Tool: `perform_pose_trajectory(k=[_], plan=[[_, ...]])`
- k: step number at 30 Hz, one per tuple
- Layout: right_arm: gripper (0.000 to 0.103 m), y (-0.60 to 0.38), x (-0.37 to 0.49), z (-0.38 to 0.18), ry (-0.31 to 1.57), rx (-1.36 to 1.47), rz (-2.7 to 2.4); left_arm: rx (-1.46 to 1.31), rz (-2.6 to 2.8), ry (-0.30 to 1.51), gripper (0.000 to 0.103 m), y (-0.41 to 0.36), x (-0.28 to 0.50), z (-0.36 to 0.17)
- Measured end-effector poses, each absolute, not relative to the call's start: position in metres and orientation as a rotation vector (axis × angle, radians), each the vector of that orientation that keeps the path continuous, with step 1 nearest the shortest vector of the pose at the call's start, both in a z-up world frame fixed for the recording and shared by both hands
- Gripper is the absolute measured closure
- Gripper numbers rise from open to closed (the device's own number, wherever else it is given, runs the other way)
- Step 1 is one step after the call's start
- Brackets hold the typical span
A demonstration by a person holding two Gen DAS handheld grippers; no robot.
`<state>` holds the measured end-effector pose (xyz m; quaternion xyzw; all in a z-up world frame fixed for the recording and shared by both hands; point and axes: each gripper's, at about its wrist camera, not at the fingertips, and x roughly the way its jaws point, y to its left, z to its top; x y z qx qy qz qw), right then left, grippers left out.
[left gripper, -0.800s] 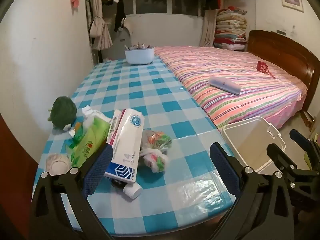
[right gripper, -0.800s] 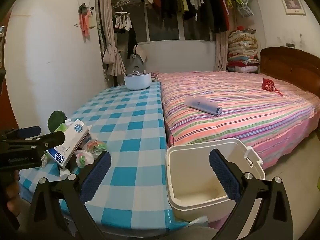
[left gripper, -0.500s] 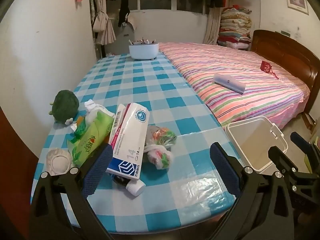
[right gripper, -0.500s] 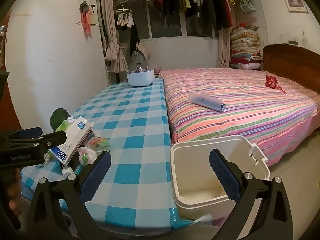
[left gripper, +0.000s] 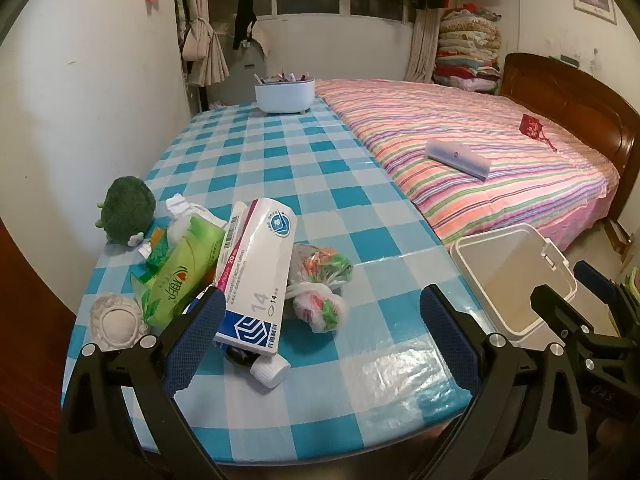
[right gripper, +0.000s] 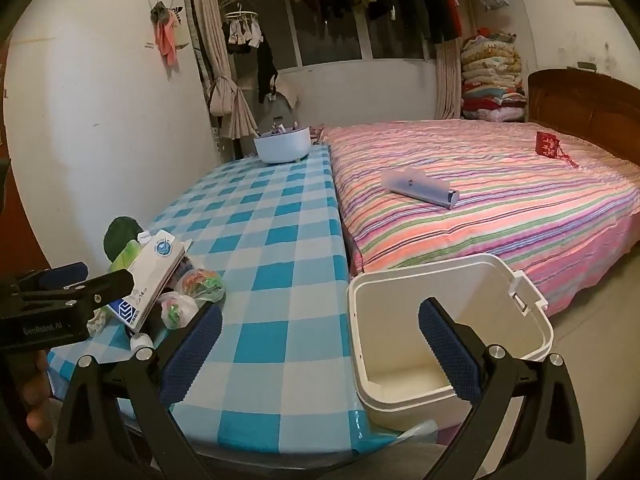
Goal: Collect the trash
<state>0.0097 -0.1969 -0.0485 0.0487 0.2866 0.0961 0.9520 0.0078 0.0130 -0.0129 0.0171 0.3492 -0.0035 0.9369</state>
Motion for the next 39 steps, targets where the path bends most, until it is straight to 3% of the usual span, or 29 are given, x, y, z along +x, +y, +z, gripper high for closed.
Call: perform_pose_trajectory(k=[39], plan=[[0.007,-0.1962,0.0114,-0.0501,0.606,0.134,0.209,0.045,-0.01,0.73,0.007,0.0137,0.0036,-0.012]])
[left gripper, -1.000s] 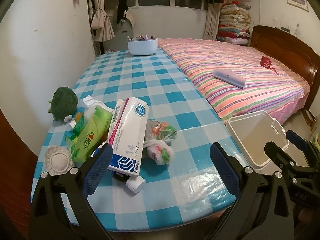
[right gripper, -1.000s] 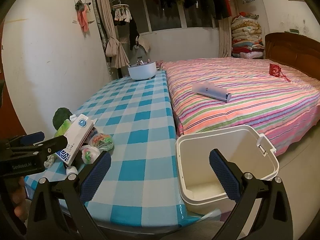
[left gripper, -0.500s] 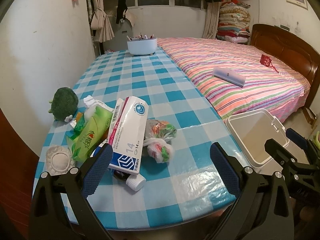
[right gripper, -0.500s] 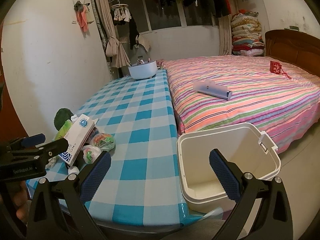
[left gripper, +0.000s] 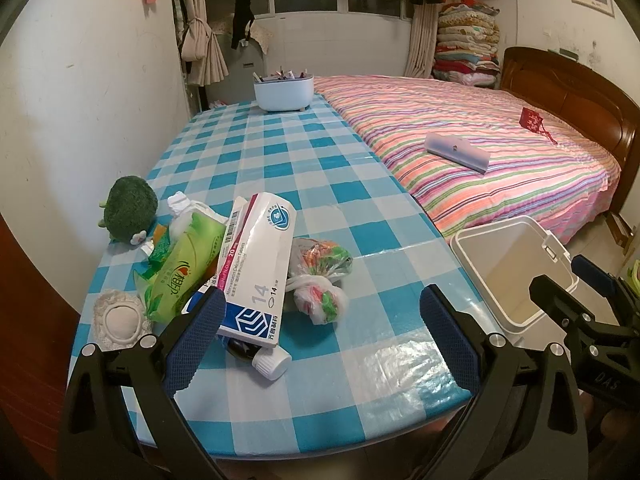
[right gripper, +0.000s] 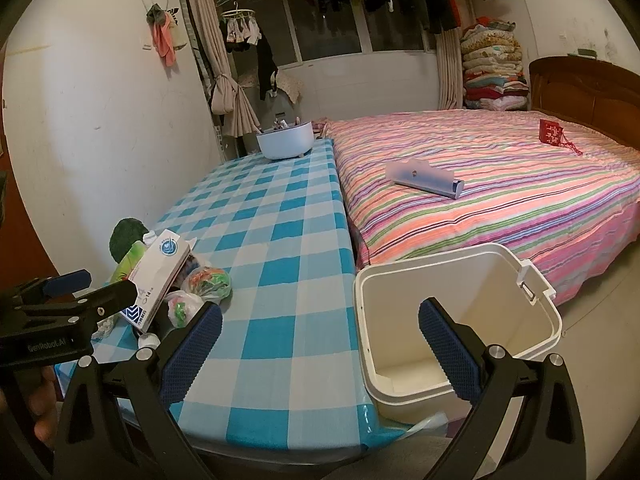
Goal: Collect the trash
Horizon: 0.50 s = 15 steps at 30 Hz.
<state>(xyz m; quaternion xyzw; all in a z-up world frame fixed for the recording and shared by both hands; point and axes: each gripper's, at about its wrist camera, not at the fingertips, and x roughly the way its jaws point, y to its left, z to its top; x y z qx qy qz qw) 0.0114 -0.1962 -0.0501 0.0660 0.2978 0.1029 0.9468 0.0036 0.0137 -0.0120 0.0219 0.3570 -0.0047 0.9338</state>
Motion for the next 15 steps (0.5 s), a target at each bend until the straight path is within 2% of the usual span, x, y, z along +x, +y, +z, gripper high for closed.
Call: perform_pose_trajectory(k=[15], plan=[[0.007,-0.1974,0.0111,-0.0515,0.611,0.138,0.215,0.063,0.0,0.731,0.007,0.0125,0.0018,-0.0149]])
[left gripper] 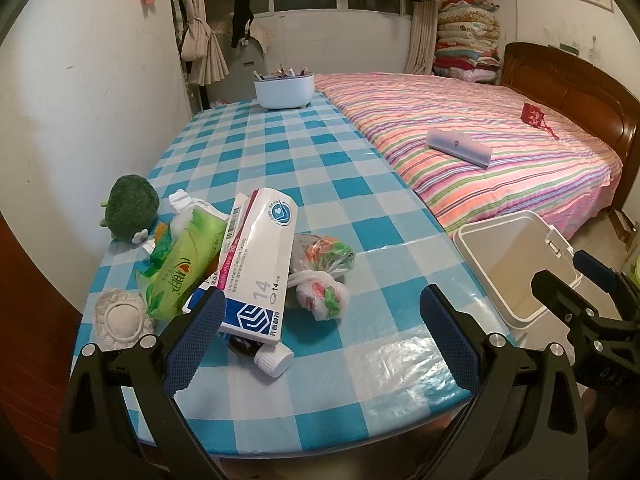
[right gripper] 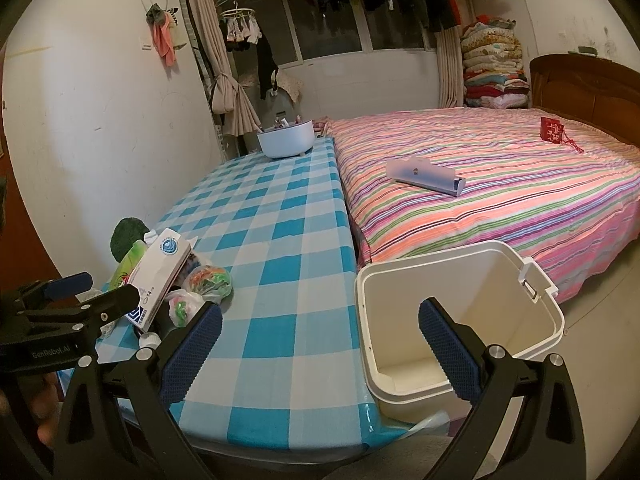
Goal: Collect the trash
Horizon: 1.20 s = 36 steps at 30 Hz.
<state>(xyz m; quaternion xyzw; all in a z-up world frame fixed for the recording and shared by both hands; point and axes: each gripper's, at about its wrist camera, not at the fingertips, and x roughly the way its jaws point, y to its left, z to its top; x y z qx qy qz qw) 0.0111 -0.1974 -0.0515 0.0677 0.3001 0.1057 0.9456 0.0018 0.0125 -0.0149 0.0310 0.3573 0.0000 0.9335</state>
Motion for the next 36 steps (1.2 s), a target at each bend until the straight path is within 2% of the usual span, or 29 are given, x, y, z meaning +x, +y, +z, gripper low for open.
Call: perform_pose_trajectory(k=[21,36], plan=[[0.007,-0.18,0.012,-0.054,0.623,0.115,0.277,0.039,0.063,0.733,0.007,0.041,-0.004,-0.022],[0.007,-0.126,0.008,-0.058,0.633,0.031,0.439,-0.046,0.184,0.733,0.007,0.114,-0.028,-0.028]])
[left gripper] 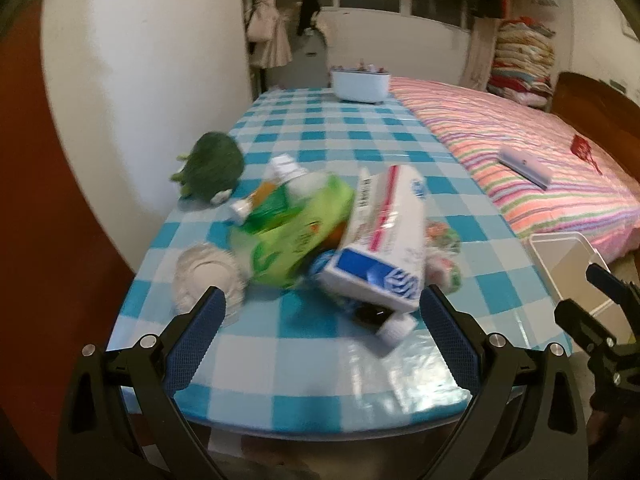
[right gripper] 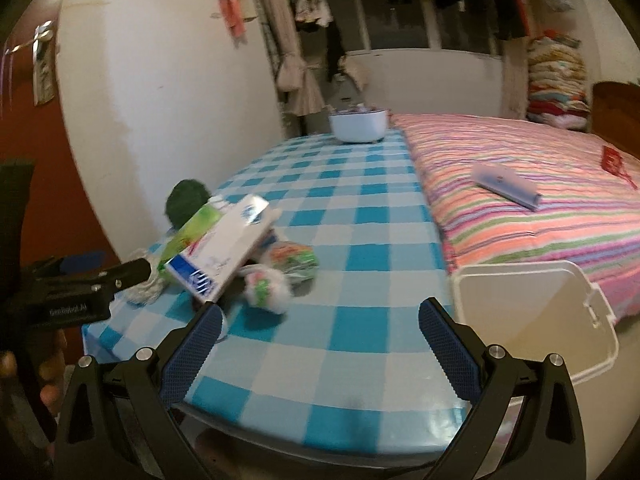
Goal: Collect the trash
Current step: 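Reach the right tool to the white tissue pack and close on it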
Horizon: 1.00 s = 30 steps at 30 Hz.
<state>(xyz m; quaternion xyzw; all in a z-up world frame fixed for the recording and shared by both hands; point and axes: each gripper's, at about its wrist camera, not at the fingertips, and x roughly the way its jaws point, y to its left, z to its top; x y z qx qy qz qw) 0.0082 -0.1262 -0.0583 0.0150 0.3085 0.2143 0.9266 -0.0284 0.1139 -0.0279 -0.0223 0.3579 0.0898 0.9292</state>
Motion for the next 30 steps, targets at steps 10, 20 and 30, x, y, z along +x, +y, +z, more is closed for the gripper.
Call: perform_pose_trajectory(k=[10,20,30], plan=[[0.007,-0.084,0.031,-0.061,0.657,0.062,0.602,-0.138,0.225,0.74,0.007,0.161,-0.038,-0.031],[0.007,-0.03,0.081,-0.066,0.725,0.145,0.723,-0.143,0.266,0.76,0.007,0.173,-0.042,-0.036],[0.007,-0.005,0.131,-0.093,0.901,0.254,0.731,-0.159,0.298,0.785,0.007,0.188,-0.035,-0.045]])
